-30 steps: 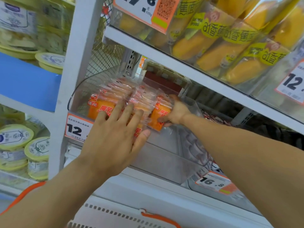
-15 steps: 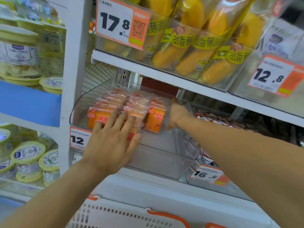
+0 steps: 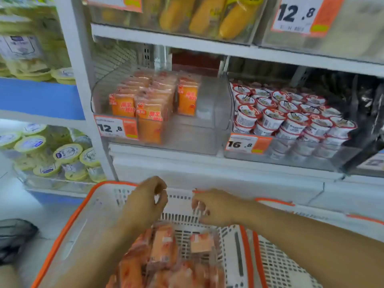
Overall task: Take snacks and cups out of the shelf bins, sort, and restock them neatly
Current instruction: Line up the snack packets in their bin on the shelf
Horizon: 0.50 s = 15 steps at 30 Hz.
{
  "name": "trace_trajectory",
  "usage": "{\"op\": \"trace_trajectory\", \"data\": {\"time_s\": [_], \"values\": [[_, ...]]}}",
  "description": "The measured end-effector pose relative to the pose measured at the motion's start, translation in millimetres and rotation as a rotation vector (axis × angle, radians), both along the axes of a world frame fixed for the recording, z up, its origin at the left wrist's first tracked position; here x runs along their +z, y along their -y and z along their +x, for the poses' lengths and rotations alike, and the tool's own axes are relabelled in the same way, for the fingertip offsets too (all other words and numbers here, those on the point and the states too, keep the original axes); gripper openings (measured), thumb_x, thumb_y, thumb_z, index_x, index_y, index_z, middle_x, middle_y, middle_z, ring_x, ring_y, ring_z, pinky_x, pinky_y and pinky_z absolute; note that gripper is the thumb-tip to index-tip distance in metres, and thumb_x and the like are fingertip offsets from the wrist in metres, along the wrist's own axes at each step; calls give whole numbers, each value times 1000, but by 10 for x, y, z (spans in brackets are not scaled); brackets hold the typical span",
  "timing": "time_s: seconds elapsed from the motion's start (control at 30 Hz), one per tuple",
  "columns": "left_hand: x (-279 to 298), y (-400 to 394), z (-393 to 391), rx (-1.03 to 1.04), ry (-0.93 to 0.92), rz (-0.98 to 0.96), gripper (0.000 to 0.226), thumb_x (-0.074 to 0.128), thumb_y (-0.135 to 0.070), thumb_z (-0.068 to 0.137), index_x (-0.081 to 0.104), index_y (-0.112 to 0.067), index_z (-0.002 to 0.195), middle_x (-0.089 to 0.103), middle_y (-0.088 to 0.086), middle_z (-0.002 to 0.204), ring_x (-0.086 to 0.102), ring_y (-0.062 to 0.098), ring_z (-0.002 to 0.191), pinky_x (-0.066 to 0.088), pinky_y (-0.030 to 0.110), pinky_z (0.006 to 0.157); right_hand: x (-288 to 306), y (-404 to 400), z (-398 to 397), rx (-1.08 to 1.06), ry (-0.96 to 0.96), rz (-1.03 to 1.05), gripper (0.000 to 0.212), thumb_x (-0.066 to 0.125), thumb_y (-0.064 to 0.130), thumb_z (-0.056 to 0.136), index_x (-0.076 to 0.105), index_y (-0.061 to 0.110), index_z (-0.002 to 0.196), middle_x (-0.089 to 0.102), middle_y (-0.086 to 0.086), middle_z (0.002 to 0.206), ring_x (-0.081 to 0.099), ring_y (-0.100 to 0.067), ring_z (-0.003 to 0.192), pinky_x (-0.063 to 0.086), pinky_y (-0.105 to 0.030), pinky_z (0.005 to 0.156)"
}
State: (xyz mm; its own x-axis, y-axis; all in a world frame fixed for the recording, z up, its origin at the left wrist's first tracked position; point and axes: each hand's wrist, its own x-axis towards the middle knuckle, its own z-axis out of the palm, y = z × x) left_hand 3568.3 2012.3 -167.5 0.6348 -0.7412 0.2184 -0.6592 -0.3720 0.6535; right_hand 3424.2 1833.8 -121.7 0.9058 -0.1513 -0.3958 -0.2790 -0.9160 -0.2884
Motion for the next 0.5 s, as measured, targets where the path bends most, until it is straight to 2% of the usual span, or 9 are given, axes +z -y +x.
{"op": "trace_trajectory", "data": {"time_s": [0.07,0.13,0.2,0.23,0.3,0.33,0.4,0.43,0.5], "values": [[-535,-214,-167,-51,-127,352,32,62,-40,89,60,-23,116,62,-6,107,63,20,102,47,31,80,-523,-84,-155,-17,-301,7,57,75,24,89,51,15,141,53,-10,139,53,-28,122,45,-36,97],[-930,-455,-380,-83,-255,579,54,65,-48,86,53,-25,133,58,-2,125,60,20,114,44,28,85,-958,-241,-334,-142,-357,100,65,77,29,88,48,17,145,44,-10,149,47,-30,132,43,-38,104],[-1233,-702,-572,-114,-396,652,53,68,-47,83,49,-40,132,52,1,136,58,21,118,46,30,93,-1331,-399,-498,-242,-367,184,73,76,39,87,42,24,150,37,-9,157,39,-30,141,36,-41,115],[-1353,-805,-643,-139,-447,673,53,67,-48,80,48,-48,130,50,1,138,57,22,120,46,32,99,-1539,-457,-568,-249,-395,201,85,79,40,83,34,27,154,32,-8,160,36,-31,143,33,-42,117],[-1508,-916,-713,-212,-507,726,69,67,-51,79,37,-52,142,48,0,144,54,24,126,44,36,107,-1701,-609,-683,-258,-460,209,110,90,34,71,22,32,158,29,-6,161,38,-32,141,36,-39,116],[-1510,-906,-714,-239,-511,752,74,69,-48,81,33,-49,146,47,0,145,53,25,126,43,37,108,-1753,-651,-725,-279,-473,226,110,90,32,71,22,34,157,32,-6,159,41,-32,138,38,-36,113],[-1537,-839,-680,-245,-537,779,76,74,-45,81,35,-43,147,51,-2,141,55,23,123,45,38,106,-1838,-712,-759,-376,-465,288,84,78,30,85,31,31,154,35,-8,157,42,-32,138,38,-30,107],[-1539,-797,-680,-252,-561,786,76,76,-48,79,39,-41,145,54,-5,139,56,21,120,46,37,104,-1859,-750,-767,-398,-472,317,79,76,32,88,32,32,153,35,-8,157,39,-32,140,36,-31,109],[-1559,-753,-696,-294,-570,856,73,81,-49,74,51,-34,138,57,-10,133,58,17,114,47,31,98,-1891,-830,-762,-375,-460,323,88,80,37,83,27,32,154,36,-7,156,38,-31,141,33,-32,110]]}}
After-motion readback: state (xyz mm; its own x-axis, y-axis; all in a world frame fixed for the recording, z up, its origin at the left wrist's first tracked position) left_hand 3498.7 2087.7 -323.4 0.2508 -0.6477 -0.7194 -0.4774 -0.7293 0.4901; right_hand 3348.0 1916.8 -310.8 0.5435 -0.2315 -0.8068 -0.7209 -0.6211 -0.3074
